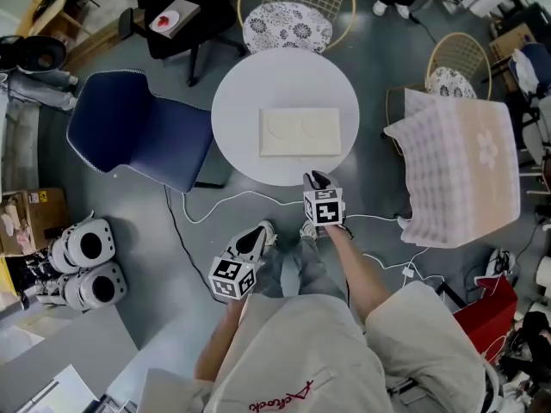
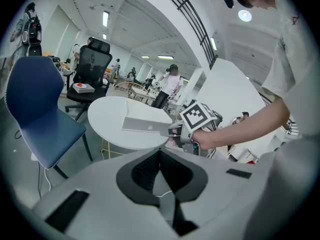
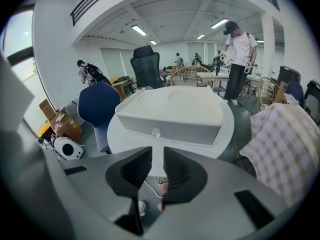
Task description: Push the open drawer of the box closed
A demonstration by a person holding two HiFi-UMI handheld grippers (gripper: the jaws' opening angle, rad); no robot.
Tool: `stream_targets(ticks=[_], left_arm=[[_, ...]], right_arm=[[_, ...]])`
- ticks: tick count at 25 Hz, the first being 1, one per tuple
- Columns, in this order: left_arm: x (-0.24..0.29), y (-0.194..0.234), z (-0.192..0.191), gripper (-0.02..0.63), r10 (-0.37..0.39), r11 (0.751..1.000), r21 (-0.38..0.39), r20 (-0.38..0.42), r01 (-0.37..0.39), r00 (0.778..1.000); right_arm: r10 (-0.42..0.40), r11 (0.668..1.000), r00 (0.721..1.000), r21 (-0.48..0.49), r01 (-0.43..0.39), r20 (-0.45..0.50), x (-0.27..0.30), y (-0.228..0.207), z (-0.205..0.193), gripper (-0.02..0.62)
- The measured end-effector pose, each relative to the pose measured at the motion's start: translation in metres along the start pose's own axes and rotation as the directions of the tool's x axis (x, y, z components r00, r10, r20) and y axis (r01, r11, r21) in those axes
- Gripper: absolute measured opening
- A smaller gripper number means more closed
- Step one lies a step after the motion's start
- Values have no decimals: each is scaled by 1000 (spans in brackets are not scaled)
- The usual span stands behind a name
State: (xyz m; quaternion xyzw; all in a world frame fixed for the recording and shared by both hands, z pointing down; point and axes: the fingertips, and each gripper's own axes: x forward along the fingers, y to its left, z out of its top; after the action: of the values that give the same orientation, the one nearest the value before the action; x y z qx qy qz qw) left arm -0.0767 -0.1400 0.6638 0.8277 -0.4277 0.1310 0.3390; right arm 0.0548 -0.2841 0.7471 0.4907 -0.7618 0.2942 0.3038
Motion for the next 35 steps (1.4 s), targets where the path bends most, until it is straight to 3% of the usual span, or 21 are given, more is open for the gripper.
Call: stream_targets(ticks=[10, 19, 35], left_arm=[[17, -33, 21, 12, -25, 998, 63, 35, 23, 999], [33, -72, 55, 12, -29, 991, 131, 110, 15, 994], [28, -117, 73, 12, -97, 970, 239, 167, 55, 981]], right_arm=[[47, 998, 988, -36, -43, 146, -59, 11, 26, 23], [114, 992, 959, -88, -94, 258, -130, 20, 36, 17], [111, 992, 941, -94, -85, 319, -182, 27, 13, 17]])
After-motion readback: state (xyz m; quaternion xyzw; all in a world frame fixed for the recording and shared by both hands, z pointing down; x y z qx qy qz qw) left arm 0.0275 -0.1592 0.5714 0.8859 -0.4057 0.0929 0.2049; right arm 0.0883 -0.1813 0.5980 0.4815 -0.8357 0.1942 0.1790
